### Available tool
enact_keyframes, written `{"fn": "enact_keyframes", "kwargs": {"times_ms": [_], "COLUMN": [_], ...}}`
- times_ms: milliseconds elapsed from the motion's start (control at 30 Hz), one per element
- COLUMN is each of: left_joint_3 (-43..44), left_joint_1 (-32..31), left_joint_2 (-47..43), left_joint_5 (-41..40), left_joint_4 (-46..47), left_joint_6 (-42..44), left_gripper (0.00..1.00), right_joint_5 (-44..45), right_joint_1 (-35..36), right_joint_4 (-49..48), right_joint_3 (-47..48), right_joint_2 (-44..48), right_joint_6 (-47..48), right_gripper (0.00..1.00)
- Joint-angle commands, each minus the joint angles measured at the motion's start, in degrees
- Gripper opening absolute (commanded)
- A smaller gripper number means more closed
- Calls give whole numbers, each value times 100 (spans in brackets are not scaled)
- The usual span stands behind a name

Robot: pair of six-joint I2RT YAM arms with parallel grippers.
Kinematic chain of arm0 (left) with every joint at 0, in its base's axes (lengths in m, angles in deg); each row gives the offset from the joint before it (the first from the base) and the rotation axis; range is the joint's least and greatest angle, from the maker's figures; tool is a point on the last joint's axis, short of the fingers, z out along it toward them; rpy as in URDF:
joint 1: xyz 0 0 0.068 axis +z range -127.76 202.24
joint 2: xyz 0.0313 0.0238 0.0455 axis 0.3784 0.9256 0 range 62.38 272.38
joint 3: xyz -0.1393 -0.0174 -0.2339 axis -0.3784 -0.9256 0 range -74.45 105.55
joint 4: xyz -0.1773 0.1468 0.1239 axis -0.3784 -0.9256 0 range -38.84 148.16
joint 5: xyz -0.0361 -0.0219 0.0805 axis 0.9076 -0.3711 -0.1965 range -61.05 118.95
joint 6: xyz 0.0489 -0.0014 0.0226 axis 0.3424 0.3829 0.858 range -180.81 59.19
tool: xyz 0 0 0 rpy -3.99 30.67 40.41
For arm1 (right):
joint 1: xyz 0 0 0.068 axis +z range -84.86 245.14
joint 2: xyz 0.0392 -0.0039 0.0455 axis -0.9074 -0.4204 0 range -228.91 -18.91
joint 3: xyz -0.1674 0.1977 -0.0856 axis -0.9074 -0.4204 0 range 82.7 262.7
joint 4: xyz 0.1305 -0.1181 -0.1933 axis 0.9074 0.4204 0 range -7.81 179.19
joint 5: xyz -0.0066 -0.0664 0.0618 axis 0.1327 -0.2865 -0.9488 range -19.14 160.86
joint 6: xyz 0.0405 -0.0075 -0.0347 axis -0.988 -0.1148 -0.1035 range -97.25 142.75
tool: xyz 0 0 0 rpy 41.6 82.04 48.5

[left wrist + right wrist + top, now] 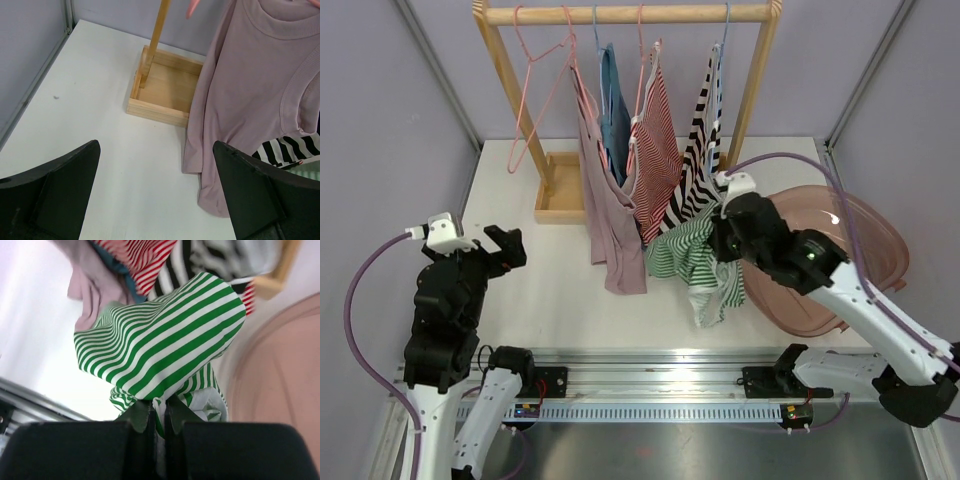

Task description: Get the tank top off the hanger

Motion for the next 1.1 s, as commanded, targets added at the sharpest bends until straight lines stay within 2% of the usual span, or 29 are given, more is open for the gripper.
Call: {"fn": "enact_keyframes", "kwargs": {"times_ms": [0,167,233,333,467,533,733,767,800,867,900,1000,1033,1067], "left_joint_3": [18,202,290,650,1274,1731,3065,3207,3365,3752,3858,4201,4350,4412], "left_joint_1": [-69,-183,-227,-254,-254,-254,-254,-254,-254,-254,-254,-254,-254,-254], "left_joint_2": [-67,20,126,328,635,828,1434,1662,1803,2180,2305,2692,2788,2876], "left_joint_5": [-323,-394,-175,247,573,827,1311,1320,1346,1443,1504,1557,1584,1654], "left_joint_4": [252,191,120,-20,-257,-389,-855,-960,-1013,-1110,-1154,-1181,-1172,-1111], "left_joint_6": [102,137,172,137,111,93,5,-4,-4,23,23,5,-12,-30], "left_gripper": [99,99,99,99,99,99,99,99,99,99,99,99,99,99], "right_joint_5": [1202,2441,3395,4251,4289,3757,2955,2849,2761,2742,2794,2996,3023,3023], "right_joint_1": [28,-16,-68,-428,-1324,-2000,-2756,-2845,-2924,-3048,-3057,-3048,-3057,-3057], "right_joint_4": [990,1695,2003,2276,1743,1303,555,388,334,307,333,334,351,360], "right_joint_3": [862,1822,2121,2236,1922,1631,980,823,751,611,584,513,531,540], "right_joint_2": [495,655,593,418,312,207,-285,-408,-478,-662,-698,-708,-682,-629], "right_joint_6": [128,154,110,-12,-31,268,-188,-215,-276,-311,-381,-408,-426,-426], "right_gripper": [0,0,0,0,0,0,0,2,11,33,52,69,80,87]}}
